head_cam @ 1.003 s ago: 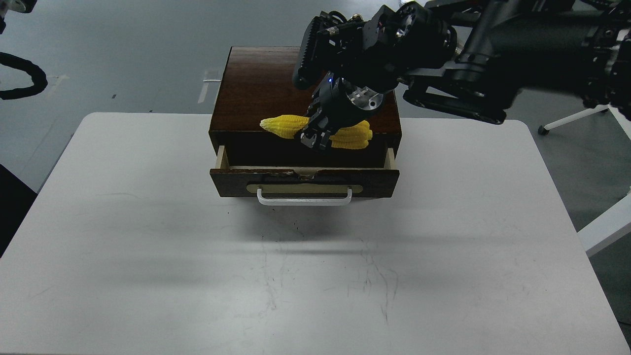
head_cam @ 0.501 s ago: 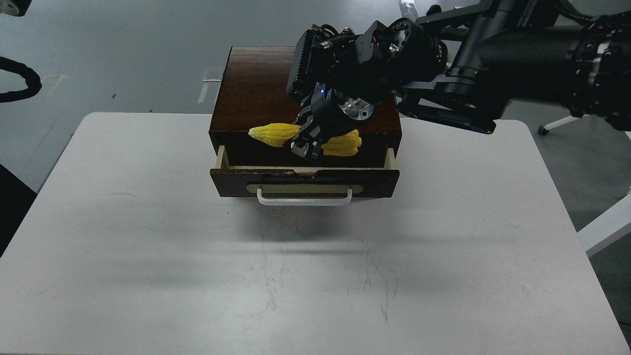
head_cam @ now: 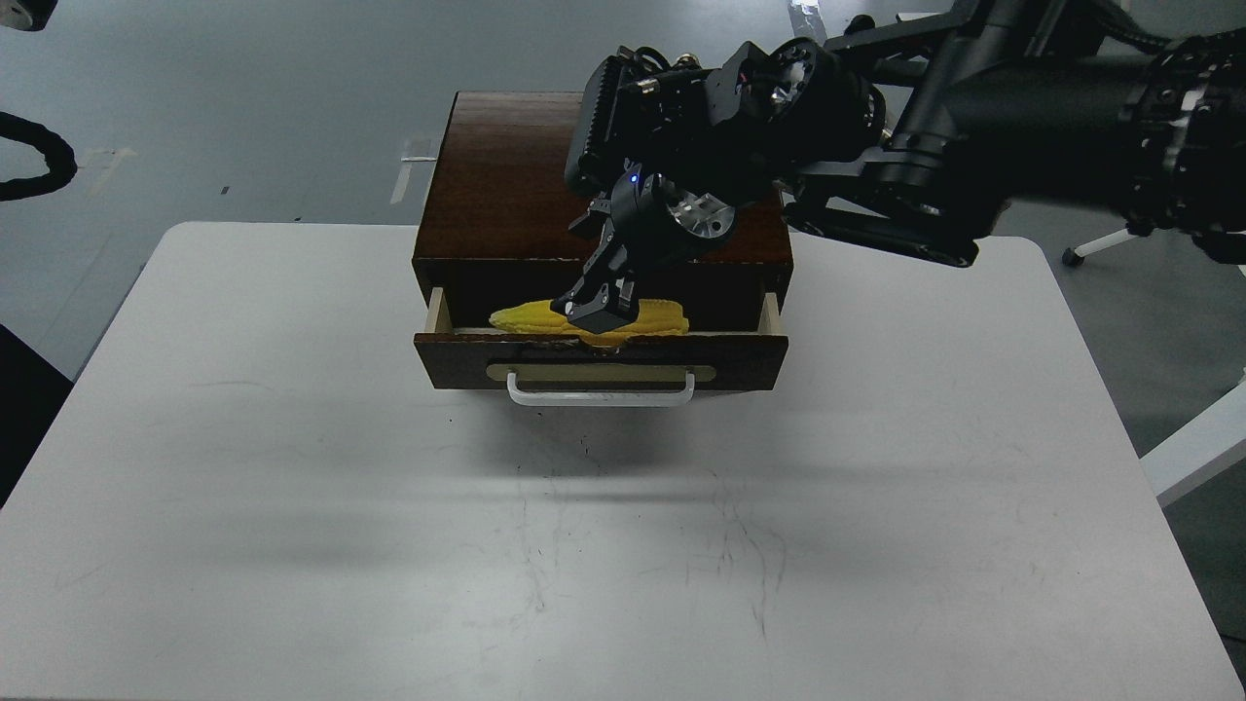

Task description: Put corn in drawer with both arms

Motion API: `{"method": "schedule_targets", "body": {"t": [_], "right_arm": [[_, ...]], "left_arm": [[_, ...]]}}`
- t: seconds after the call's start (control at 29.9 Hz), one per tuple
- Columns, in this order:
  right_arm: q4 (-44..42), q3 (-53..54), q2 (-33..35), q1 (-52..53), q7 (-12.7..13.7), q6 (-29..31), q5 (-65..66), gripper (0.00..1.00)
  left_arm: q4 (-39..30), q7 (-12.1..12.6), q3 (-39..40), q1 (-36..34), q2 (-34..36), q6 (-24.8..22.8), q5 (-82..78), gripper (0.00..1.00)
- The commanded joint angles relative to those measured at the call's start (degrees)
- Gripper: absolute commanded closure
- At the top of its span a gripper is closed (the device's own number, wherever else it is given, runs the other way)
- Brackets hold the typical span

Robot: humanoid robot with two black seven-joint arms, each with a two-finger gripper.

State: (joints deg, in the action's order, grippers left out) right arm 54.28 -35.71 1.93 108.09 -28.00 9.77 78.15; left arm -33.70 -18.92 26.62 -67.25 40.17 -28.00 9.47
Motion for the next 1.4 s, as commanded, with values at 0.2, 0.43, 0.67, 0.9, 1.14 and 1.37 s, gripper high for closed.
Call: {"method": "schedule_targets", "body": {"t": [0.2,0.43,0.67,0.9,1.14,1.37], "right_arm": [[-5.59,19.52,12.64,-5.77,0.0,0.6,-25.97,0.0],[-5.77,26.82,25.39,-10.53,0.0,0.25,-40.61,0.0],[-8.58,39.39,33.4,-22.21,0.0,0.6,-52.12,0.0],[-11.91,52.32,35.78,-34.69,0.0,4.99,-73.12,0.0],[-17.1,53.64,35.43,-43.31,0.0,17.11,-92.37,0.0],[-22.79,55.05,33.07,-49.2,0.0,15.64,-95.81,0.0]], "left_arm": [[0.39,-0.15,-0.07,0.19,0.71,0.0,0.11,0.02],[0.74,-0.33,0.01,0.98,0.44,0.0,0.2,0.02],[0.74,-0.33,0.01,2.22,-0.09,0.0,0.81,0.02],[0.65,0.2,0.81,3.0,-2.46,0.0,2.4,0.02],[0.56,-0.06,1.16,4.67,-3.16,0.0,3.18,0.02],[0.39,0.29,2.47,8.8,-3.25,0.0,4.5,0.02]]}}
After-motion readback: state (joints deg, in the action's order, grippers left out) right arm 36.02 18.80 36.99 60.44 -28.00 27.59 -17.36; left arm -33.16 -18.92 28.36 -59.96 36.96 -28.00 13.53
